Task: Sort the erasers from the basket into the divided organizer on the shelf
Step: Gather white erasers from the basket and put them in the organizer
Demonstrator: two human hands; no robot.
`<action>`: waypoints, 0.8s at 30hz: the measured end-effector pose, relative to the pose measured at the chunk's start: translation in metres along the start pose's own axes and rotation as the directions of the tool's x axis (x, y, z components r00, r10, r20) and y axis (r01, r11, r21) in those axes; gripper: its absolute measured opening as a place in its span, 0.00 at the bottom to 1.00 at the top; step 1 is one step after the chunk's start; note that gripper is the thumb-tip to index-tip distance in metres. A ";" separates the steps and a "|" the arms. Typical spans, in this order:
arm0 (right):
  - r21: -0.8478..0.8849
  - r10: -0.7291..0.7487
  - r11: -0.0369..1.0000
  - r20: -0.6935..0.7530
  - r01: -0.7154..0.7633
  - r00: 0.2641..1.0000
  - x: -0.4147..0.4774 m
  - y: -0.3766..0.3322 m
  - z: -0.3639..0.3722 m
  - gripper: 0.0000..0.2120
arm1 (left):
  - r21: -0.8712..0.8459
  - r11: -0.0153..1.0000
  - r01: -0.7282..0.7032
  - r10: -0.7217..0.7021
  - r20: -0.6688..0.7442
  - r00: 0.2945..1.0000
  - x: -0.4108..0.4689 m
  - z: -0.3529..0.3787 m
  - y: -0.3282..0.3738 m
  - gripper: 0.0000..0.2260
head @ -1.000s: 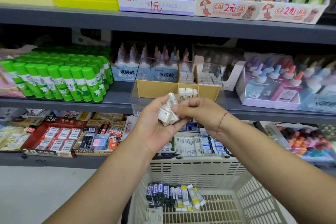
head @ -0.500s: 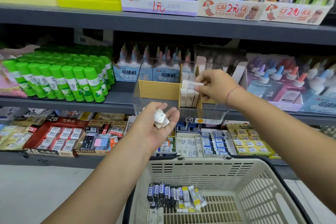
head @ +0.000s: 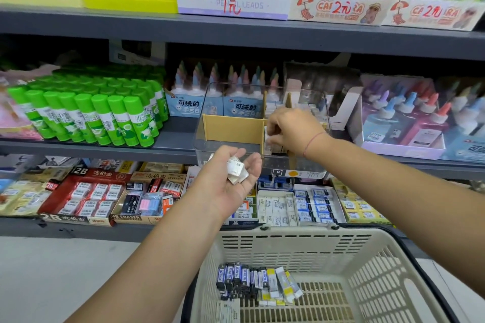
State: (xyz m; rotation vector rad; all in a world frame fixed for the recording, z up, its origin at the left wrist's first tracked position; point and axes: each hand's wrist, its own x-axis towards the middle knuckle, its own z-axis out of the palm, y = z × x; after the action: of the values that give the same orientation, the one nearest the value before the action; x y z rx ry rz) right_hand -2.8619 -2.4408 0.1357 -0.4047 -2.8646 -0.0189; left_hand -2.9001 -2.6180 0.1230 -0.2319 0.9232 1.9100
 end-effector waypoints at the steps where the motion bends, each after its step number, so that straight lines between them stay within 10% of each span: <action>1: 0.006 0.002 1.000 -0.015 -0.002 1.000 -0.001 0.000 0.003 0.05 | 0.004 1.000 0.002 -0.002 0.004 1.000 0.000 0.001 0.000 0.13; 8: 0.247 0.119 0.965 -0.112 -0.088 0.987 -0.011 -0.005 -0.005 0.09 | -0.002 1.000 0.023 -0.023 0.114 0.993 -0.004 0.005 -0.002 0.15; 13: 0.801 0.260 0.584 -0.030 -0.133 0.965 -0.052 -0.044 -0.028 0.06 | -0.029 1.000 -0.004 0.009 0.188 0.982 -0.001 0.005 -0.001 0.16; 19: 0.807 0.311 0.533 0.093 -0.254 0.946 -0.074 -0.060 -0.010 0.03 | -0.045 0.999 -0.024 0.032 0.195 0.980 0.000 0.005 -0.007 0.14; 24: 0.896 0.331 0.271 0.256 -0.351 0.908 -0.074 -0.060 -0.010 0.02 | -0.016 0.999 -0.032 0.035 0.230 0.973 -0.001 0.007 -0.009 0.13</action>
State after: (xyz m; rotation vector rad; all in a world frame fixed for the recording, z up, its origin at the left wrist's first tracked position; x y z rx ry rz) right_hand -2.8066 -2.5187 0.1288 -0.7135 -2.1549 1.6405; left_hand -2.8909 -2.6116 0.1233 -0.0009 0.7636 1.9265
